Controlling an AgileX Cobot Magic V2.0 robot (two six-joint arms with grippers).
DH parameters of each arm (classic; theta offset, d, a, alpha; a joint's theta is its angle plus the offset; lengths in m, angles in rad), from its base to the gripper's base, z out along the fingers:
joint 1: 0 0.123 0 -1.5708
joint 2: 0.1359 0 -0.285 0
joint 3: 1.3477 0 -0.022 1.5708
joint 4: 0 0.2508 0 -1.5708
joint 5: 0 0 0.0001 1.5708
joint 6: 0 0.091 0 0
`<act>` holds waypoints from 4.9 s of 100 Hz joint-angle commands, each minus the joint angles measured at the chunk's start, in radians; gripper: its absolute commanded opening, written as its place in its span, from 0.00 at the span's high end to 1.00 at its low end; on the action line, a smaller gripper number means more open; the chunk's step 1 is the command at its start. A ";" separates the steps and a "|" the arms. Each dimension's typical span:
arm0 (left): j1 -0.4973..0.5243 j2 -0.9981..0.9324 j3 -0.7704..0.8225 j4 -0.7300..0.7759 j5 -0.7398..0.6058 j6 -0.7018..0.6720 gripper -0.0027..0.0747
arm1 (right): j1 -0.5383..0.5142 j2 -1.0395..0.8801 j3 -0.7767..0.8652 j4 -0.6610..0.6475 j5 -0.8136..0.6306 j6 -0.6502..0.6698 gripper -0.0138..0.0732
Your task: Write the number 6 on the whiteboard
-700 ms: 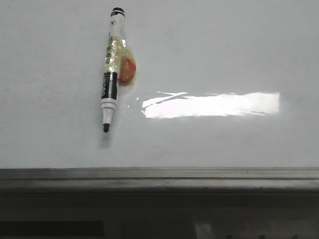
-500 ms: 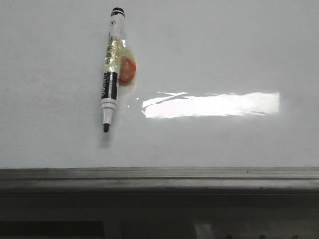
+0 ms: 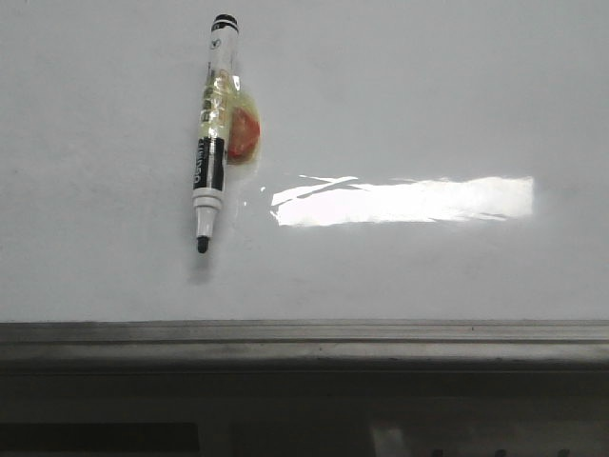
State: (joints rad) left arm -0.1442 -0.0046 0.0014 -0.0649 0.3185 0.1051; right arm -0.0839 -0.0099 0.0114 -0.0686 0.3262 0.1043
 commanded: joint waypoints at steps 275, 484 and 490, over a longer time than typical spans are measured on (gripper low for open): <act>-0.512 0.946 -0.687 -0.705 0.090 0.257 0.42 | 0.041 0.261 -0.696 0.410 0.530 -0.285 0.37; -0.611 1.200 -0.721 -1.397 0.587 1.633 0.99 | 0.633 0.875 -0.696 1.376 0.467 -1.583 0.37; -0.611 1.200 -0.721 -1.397 0.587 1.633 0.99 | 0.642 0.891 -0.696 1.391 0.467 -1.612 0.37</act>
State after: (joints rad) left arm -0.7529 1.2128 -0.6934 -1.3947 0.8728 1.7347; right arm 0.5450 0.8653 -0.6511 1.2407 0.8067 -1.4649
